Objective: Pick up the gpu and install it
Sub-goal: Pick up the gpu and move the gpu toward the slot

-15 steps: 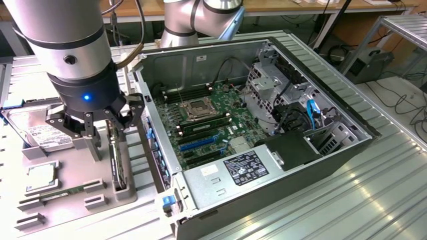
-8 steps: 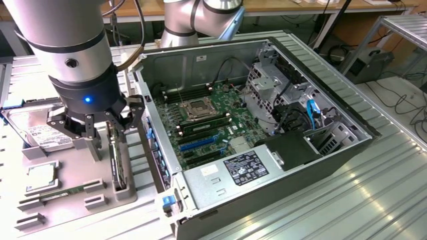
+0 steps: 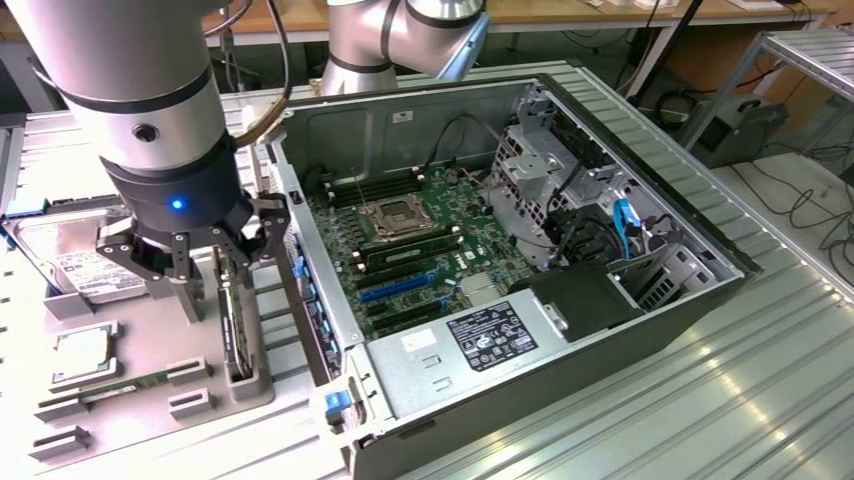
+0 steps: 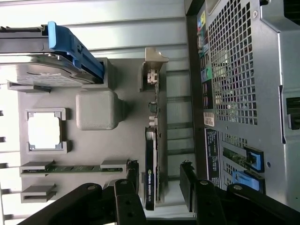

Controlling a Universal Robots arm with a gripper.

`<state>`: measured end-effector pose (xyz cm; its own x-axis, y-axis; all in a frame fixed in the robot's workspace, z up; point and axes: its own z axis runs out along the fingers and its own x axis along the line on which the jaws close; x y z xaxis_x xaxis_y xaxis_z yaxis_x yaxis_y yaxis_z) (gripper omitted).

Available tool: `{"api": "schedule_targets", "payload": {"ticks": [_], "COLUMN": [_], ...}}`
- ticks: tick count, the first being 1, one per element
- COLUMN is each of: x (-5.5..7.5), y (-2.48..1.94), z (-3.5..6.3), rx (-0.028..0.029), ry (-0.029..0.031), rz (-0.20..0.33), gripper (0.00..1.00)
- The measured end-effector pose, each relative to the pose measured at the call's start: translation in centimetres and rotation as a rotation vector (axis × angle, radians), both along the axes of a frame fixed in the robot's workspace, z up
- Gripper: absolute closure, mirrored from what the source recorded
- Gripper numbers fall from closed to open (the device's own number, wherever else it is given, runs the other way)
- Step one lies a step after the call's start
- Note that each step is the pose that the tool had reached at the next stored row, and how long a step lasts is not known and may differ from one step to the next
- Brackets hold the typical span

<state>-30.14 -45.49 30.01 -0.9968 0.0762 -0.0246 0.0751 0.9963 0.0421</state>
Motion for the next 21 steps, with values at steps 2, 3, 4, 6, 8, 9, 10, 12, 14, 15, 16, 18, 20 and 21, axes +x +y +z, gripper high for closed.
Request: {"api": "schedule_targets", "payload": {"ticks": [2, 3, 4, 6, 8, 9, 10, 12, 14, 15, 16, 18, 20, 21], "x": [0.0, 0.0, 0.0, 0.0, 0.0, 0.0, 0.0, 0.0, 0.0, 0.0, 0.0, 0.0, 0.0, 0.0], "y": [0.00, 0.00, 0.00, 0.00, 0.00, 0.00, 0.00, 0.00, 0.00, 0.00, 0.00, 0.00, 0.00, 0.00], "z": [-0.15, -0.22, -0.28, -0.37, -0.45, -0.50, -0.55, -0.64, -0.74, -0.79, -0.86, -0.97, -1.06, -1.12], "rx": [-0.0001, -0.0001, 0.0000, -0.0001, -0.0001, -0.0001, -0.0001, -0.0001, -0.0001, 0.0000, 0.0000, -0.0001, -0.0001, 0.0000], "ry": [0.0000, 0.0000, -0.0001, 0.0001, 0.0000, 0.0000, -0.0001, 0.0000, 0.0000, -0.0001, 0.0000, 0.0000, 0.0000, -0.0001], "rz": [0.000, 0.000, 0.000, 0.000, 0.000, 0.000, 0.000, 0.000, 0.000, 0.000, 0.000, 0.000, 0.000, 0.000], "gripper": [0.52, 0.52, 0.52, 0.52, 0.52, 0.52, 0.52, 0.52, 0.52, 0.52, 0.52, 0.52, 0.52, 0.52]}}
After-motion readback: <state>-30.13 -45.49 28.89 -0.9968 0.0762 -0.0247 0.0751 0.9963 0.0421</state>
